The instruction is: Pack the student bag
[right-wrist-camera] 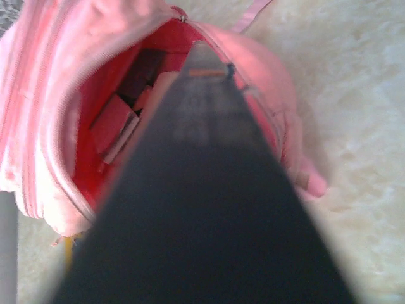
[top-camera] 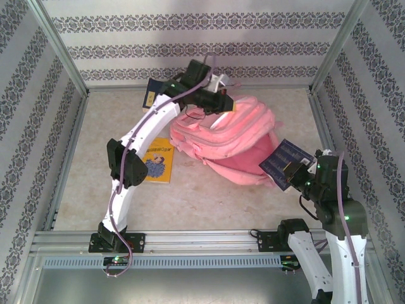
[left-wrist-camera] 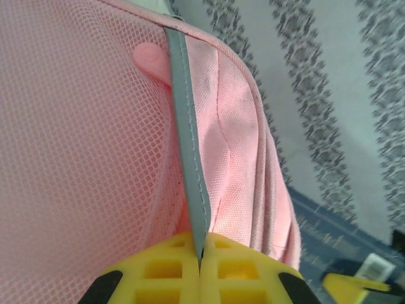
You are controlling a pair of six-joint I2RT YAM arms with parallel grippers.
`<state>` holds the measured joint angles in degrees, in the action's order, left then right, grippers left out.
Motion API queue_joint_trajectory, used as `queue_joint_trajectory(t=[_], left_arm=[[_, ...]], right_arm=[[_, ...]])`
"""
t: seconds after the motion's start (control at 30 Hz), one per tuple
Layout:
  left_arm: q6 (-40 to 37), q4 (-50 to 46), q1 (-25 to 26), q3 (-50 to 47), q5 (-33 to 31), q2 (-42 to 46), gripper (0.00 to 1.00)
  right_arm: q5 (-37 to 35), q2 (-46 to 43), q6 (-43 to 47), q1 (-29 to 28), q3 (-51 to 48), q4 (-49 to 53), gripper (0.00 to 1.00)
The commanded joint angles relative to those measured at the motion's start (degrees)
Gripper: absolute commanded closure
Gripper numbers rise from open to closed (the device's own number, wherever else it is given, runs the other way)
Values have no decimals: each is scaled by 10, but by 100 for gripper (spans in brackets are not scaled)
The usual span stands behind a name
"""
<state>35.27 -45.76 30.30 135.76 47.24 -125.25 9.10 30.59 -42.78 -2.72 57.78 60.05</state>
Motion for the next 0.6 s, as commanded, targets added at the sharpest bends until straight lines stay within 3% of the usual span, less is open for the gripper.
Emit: queue_joint_trajectory(t=[0.0, 0.3, 0.57], left_arm=[[74, 52, -28, 26, 76, 34, 100], [166, 166, -64, 17, 161, 31, 100], [245, 264, -83, 3, 192, 27, 100]], right_arm=[[95, 3, -42, 3, -48, -128, 100], [236, 44, -151, 0, -149, -411, 100], [192, 167, -253, -64, -177, -588, 100]])
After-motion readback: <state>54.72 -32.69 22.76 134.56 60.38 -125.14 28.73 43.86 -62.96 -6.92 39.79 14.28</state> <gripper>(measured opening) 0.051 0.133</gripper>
